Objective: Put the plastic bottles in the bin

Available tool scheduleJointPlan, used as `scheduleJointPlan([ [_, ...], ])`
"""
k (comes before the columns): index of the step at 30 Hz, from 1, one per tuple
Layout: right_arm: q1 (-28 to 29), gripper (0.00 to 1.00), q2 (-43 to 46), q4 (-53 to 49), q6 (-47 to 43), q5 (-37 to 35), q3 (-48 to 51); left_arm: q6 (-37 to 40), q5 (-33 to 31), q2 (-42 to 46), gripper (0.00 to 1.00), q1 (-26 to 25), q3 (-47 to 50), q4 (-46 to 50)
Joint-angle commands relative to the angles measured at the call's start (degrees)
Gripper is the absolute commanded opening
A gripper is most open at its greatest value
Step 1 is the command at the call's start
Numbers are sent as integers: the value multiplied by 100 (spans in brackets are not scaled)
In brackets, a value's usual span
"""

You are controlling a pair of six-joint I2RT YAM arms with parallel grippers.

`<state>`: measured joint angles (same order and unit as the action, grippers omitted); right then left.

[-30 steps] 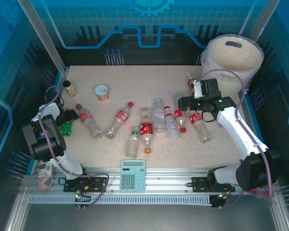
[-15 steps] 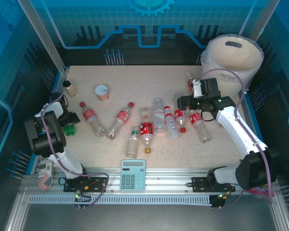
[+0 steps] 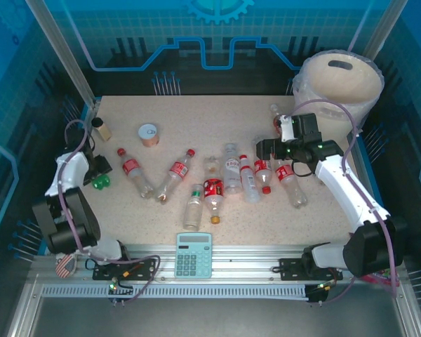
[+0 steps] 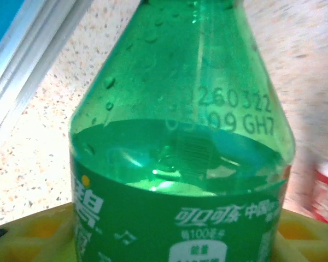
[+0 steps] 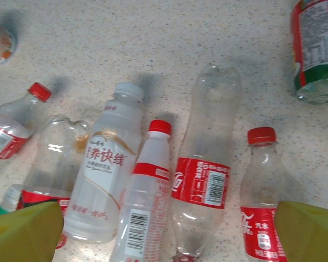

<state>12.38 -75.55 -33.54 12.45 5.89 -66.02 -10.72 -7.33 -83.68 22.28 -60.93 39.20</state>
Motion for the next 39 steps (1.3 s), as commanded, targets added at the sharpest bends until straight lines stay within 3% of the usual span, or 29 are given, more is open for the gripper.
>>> scheduleJointPlan([
  [1, 115, 100, 190, 261, 260, 762, -139, -224, 964, 789, 59, -581, 32, 267],
  [4, 148, 100, 94, 442, 543, 1404, -223, -410, 1652, 1457, 59, -1315, 189, 44],
  [9, 376, 100, -211, 650, 954, 2043, -483, -1028, 2989, 2197, 53, -2379, 880, -1371],
  [15, 823, 100, -664, 1102, 1598, 2494, -810, -1185, 3022, 1819, 52, -3943, 1440, -2996],
  [20, 1177, 100, -1160, 1572, 2151, 2535, -1066, -750, 2803, 1180, 52, -4960, 1374, -3725],
  [27, 1485, 99, -1575, 1607, 2321, 2716, -1153, -775, 2604, 493, 52, -5386, 955, -4095],
  [39, 1524, 95, -1667, 1573, 2346, 2696, -857, -802, 2295, 319, 55, -5562, 931, -4880],
])
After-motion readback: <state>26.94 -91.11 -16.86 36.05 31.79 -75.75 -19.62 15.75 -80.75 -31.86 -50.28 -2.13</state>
